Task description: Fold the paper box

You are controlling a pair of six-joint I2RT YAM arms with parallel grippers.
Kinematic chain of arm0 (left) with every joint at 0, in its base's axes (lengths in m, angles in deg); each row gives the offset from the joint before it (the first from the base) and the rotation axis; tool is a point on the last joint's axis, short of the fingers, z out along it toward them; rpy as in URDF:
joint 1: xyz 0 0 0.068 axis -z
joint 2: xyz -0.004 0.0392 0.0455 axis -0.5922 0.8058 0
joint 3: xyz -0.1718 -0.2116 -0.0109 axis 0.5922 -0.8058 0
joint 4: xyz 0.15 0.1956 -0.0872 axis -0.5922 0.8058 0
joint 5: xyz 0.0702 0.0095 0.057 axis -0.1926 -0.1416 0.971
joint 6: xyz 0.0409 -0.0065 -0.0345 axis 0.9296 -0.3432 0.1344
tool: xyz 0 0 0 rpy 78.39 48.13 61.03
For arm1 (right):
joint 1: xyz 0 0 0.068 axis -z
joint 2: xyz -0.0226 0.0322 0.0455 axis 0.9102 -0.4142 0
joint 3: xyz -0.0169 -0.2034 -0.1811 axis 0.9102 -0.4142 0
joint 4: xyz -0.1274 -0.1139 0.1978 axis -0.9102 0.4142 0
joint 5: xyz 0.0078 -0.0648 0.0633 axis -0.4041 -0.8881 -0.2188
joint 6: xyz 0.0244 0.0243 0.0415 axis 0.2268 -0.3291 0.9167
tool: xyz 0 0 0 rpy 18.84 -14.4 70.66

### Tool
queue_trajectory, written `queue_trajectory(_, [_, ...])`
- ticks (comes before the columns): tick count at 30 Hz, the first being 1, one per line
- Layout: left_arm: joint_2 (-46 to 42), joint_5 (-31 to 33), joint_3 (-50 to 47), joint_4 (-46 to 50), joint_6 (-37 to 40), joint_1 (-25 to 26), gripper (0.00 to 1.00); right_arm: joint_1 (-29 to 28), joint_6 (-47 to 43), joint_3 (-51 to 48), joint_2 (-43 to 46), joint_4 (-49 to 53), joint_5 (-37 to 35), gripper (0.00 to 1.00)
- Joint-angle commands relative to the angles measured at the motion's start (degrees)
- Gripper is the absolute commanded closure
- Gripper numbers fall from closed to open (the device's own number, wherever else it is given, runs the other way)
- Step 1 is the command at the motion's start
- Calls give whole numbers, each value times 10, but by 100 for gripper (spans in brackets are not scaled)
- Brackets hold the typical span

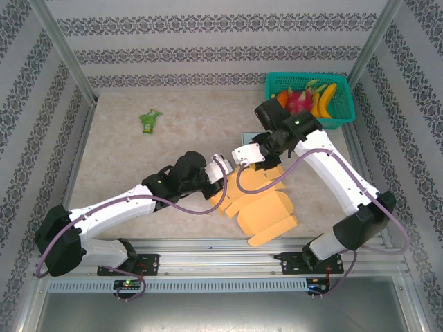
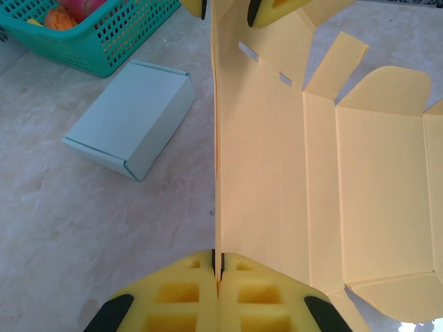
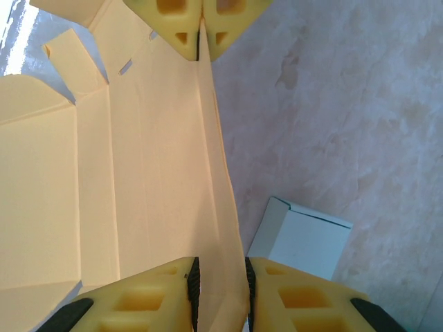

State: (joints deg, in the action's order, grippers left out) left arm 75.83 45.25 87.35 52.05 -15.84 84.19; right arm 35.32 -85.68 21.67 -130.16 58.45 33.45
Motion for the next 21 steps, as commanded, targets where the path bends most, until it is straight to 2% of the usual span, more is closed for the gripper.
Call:
queue_trajectory(1, [-9,-15,1,-20,12,-3,100,-3,-25,-11,14,-1,19,74])
queue_trajectory(21, [-10,-27,5,-14,10,-2,100,-28,-28,-7,-28,13,-29,77])
